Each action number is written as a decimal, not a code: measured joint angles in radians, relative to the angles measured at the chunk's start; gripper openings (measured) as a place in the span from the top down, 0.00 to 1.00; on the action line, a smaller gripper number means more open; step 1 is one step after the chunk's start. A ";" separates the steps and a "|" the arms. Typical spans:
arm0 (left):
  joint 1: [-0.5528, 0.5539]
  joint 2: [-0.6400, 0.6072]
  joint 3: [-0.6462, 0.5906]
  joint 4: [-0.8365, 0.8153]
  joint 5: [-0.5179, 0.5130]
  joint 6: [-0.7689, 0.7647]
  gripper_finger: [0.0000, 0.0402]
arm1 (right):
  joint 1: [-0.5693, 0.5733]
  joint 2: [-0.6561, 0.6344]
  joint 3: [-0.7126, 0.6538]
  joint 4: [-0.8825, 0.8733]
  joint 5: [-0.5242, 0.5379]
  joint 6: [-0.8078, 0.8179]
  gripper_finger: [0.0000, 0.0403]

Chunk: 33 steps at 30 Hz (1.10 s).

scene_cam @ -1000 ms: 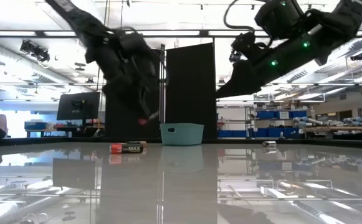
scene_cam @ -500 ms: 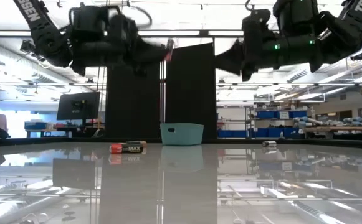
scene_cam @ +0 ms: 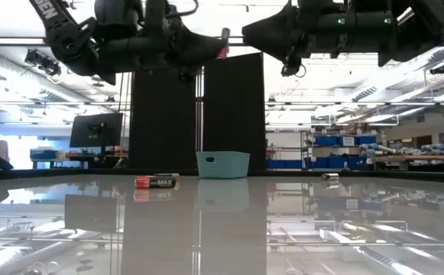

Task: Sort batteries
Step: Put the red battery into the orange bin

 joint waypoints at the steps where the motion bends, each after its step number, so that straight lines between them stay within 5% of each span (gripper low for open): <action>1: -0.003 0.017 0.009 -0.004 0.000 0.000 0.89 | 0.004 0.000 0.000 0.001 0.011 0.001 0.72; 9: -0.027 0.120 0.097 -0.002 0.009 0.021 0.89 | 0.009 0.000 0.000 0.001 0.071 0.001 0.56; 17: -0.041 0.127 0.116 -0.007 0.014 0.029 0.89 | 0.010 0.000 0.000 -0.002 0.071 0.001 0.51; 33: -0.042 0.127 0.116 -0.009 -0.017 0.054 0.89 | 0.007 0.000 0.000 -0.002 0.007 -0.007 0.83</action>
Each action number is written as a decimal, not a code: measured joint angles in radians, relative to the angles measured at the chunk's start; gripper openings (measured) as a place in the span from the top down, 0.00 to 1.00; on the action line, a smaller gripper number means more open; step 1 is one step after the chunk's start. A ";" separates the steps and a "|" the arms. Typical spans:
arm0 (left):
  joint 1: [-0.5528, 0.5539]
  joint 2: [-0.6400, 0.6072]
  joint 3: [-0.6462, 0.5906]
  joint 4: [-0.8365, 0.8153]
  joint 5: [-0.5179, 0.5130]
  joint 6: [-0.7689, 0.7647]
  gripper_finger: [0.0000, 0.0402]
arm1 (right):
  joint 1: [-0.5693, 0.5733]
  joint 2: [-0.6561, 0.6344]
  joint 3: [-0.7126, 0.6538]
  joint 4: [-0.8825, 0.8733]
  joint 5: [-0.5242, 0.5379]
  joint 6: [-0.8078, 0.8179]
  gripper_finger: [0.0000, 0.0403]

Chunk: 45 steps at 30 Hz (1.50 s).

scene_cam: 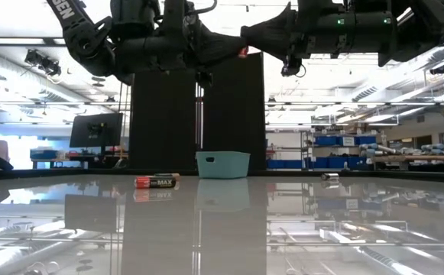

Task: Sort batteries
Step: Put the red battery into the orange bin

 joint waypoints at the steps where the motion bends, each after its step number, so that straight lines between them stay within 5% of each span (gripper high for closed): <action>1: 0.000 0.000 0.000 0.000 -0.002 0.001 0.89 | 0.000 0.000 0.000 0.000 0.000 0.000 0.85; 7: 0.001 0.000 0.000 0.000 -0.004 0.003 0.89 | 0.000 0.000 0.000 0.000 0.000 -0.005 0.84; 22: 0.001 0.000 0.009 -0.024 -0.010 -0.006 0.89 | 0.000 0.000 0.001 -0.003 -0.005 0.026 0.63; 40: 0.000 0.013 0.052 -0.087 -0.003 0.026 0.89 | 0.000 0.000 -0.001 -0.001 0.007 -0.010 0.84; 45: 0.001 0.013 0.054 -0.100 -0.005 0.036 0.76 | 0.001 0.000 -0.001 -0.008 0.018 -0.037 0.84</action>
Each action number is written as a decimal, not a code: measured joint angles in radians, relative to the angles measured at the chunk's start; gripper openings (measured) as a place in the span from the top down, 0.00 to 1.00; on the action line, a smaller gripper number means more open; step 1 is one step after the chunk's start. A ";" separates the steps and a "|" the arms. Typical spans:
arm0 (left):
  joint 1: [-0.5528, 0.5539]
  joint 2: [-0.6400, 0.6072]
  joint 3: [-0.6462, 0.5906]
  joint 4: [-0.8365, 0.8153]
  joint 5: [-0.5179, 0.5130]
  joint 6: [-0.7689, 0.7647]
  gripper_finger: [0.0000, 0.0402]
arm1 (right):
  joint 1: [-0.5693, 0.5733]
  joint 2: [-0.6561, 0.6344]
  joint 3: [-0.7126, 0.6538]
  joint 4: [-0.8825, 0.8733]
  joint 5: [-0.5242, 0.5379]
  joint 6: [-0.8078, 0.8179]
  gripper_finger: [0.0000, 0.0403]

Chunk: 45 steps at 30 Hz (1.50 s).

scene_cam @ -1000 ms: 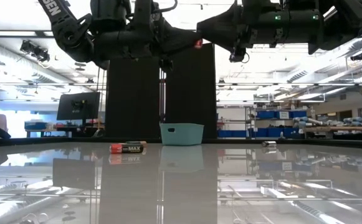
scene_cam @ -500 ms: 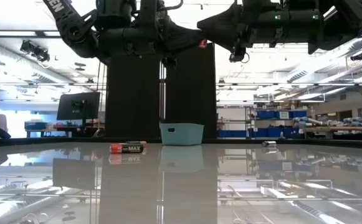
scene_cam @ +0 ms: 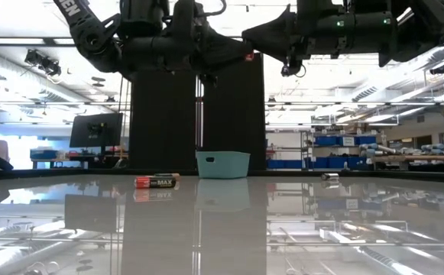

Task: Sort batteries
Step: Put the red battery into the orange bin

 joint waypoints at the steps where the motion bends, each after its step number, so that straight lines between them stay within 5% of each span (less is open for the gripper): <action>1: 0.000 -0.004 0.000 -0.013 -0.001 0.013 0.73 | 0.000 0.000 0.000 0.001 0.000 -0.007 0.84; 8: 0.000 -0.096 0.000 -0.241 -0.058 0.129 0.66 | 0.000 -0.113 0.014 -0.177 0.003 0.011 0.84; 14: -0.030 -0.209 -0.003 -0.497 -0.168 0.229 0.65 | 0.024 -0.231 0.207 -0.817 0.042 0.091 0.84; 23: -0.085 -0.353 -0.060 -0.707 -0.341 0.354 0.65 | 0.135 -0.167 0.511 -1.647 0.040 0.389 0.84; 38: -0.134 -0.518 -0.098 -0.931 -0.368 0.297 0.65 | 0.475 -0.143 0.535 -2.165 -0.317 1.076 0.84; 45: -0.165 -0.532 -0.098 -0.930 -0.414 0.267 0.65 | 0.684 -0.139 0.534 -2.217 -0.362 1.109 0.84</action>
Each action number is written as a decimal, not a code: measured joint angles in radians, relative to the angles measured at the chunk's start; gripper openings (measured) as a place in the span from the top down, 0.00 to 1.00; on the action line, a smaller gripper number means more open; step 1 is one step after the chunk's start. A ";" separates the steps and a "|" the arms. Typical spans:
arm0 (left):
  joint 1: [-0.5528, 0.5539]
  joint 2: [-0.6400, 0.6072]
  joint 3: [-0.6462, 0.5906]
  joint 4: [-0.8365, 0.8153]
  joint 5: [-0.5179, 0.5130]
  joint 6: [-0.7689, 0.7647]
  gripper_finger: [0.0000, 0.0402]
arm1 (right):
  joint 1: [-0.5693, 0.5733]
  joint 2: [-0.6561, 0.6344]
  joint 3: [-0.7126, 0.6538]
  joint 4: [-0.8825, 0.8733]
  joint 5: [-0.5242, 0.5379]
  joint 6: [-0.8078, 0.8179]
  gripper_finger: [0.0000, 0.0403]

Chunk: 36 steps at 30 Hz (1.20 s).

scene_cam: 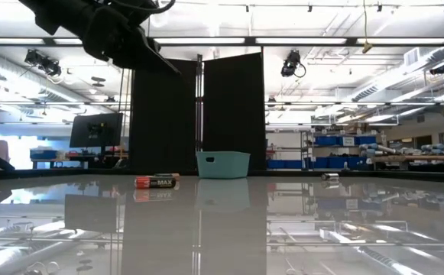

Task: Sort batteries
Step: Put the red battery into the orange bin

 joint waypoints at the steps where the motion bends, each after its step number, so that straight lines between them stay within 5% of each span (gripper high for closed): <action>1: -0.002 0.000 0.000 -0.004 -0.006 -0.011 0.65 | 0.023 0.000 -0.004 0.001 0.000 0.002 0.84; 22: -0.013 0.000 0.000 -0.079 -0.047 -0.031 0.65 | 0.170 0.000 -0.356 0.383 -0.077 0.049 0.84; 36: -0.013 0.001 0.000 -0.108 -0.047 -0.065 0.65 | 0.189 0.000 -0.430 0.475 -0.095 0.059 0.81</action>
